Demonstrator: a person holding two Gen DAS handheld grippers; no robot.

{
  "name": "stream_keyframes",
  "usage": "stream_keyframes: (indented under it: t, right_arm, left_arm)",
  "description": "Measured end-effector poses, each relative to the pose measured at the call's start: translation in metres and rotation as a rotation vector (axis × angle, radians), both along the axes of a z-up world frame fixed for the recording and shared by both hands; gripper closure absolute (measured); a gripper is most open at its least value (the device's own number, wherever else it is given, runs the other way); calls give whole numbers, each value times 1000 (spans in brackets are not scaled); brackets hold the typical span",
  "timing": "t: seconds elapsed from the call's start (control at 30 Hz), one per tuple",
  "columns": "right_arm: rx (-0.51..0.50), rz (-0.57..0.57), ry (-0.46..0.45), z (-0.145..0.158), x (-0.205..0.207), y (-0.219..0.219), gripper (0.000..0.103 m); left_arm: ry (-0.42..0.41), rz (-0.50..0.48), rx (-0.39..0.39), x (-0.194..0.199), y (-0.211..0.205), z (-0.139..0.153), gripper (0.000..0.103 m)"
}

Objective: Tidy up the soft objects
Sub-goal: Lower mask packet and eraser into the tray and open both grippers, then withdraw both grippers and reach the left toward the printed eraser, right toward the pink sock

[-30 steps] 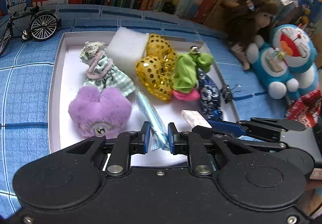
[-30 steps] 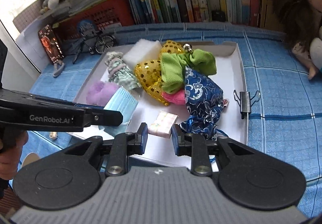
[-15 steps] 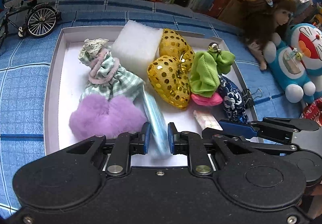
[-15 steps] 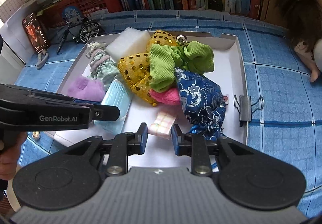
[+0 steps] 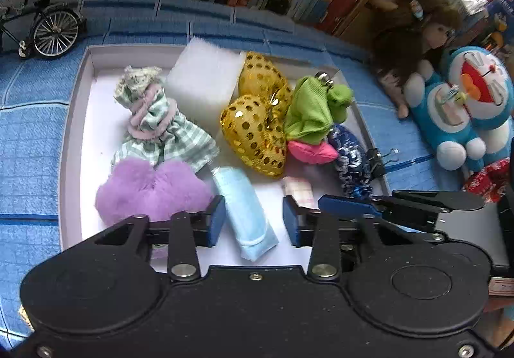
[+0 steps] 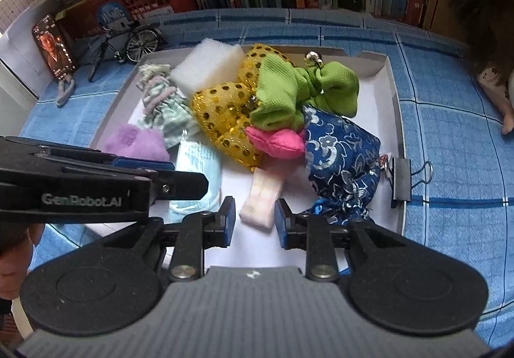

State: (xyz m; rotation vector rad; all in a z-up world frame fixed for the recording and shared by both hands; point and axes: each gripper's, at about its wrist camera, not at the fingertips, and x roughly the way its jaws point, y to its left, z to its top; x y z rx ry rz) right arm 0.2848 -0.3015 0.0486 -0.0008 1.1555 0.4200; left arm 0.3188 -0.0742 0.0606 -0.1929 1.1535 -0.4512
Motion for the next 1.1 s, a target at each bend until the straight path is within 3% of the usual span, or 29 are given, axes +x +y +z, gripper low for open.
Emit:
stream_keyframes:
  t: [0.2, 0.27, 0.67, 1.1]
  right_arm:
    - [40, -2, -50, 15, -15, -7, 64]
    - [42, -2, -74, 21, -21, -10, 53]
    - [80, -15, -239, 66, -72, -25, 29]
    - [100, -41, -368, 89, -123, -46, 13]
  left_arm:
    - [-44, -8, -7, -21, 14, 21, 49]
    - [-69, -3, 5, -28, 19, 28, 48]
    - [-285, 34, 77, -87, 46, 63, 36]
    - [-504, 23, 152, -156, 61, 79, 20]
